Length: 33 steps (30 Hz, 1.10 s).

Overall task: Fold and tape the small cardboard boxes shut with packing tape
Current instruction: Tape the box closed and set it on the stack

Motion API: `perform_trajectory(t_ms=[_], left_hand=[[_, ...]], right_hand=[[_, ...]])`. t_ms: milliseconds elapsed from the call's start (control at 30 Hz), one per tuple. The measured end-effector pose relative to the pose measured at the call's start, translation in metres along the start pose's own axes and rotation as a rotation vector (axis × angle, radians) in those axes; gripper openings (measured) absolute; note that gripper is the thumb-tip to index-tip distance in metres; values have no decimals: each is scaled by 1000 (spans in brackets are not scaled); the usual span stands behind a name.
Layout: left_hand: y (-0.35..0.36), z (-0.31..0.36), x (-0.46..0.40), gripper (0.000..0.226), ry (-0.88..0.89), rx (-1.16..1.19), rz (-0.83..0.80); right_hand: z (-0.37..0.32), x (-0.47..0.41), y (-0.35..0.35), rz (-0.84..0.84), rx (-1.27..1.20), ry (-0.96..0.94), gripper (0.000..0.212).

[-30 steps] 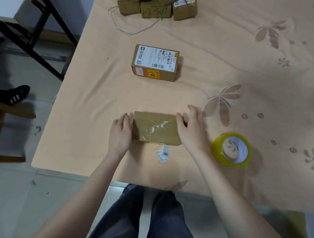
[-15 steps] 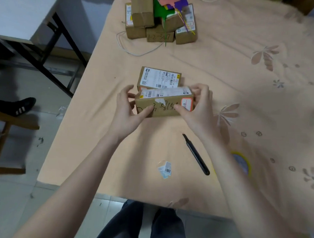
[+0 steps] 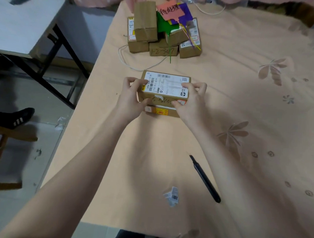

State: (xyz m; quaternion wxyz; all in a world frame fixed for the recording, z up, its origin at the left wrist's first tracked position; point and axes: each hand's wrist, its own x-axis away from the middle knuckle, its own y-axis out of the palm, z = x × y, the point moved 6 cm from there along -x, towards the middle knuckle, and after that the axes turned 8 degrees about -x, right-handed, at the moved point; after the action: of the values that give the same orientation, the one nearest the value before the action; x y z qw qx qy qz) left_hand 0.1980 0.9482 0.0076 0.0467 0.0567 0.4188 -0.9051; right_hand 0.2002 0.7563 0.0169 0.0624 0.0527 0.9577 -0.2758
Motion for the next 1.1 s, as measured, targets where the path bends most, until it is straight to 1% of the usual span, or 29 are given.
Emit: perform_trajectory(t_ms=[200,300,400,533,600,667,733,800,967,1100], left_hand=[[5,-5,-2,54,-21,-60,-69],[-6,4,-2,57,-56,-86,-75],[-19,20,4,64,-55,-23,-66],[-32,49,21,66,27,56,-85],[-35,73,31,62,74,87,-103],[-34,100,39,53,99,132,-128],[-27,133,49,49,92,209,-215],[-17,170,60,47,127,275,-304],[13,287,100,44,366,299,-367],[54,393,148,42,568,320,-406]], right_hand=[[12,4,6,-22,87,13,57],[8,6,8,-73,178,14,71],[-3,10,-2,-77,150,29,76],[-20,24,-41,-15,63,11,74],[-27,33,-71,42,13,-5,69],[-30,45,-107,120,-44,5,63],[-25,63,-150,204,-113,71,59],[-17,84,-193,283,-179,135,56],[-5,151,-307,475,-189,163,51],[5,214,-405,576,-165,157,48]])
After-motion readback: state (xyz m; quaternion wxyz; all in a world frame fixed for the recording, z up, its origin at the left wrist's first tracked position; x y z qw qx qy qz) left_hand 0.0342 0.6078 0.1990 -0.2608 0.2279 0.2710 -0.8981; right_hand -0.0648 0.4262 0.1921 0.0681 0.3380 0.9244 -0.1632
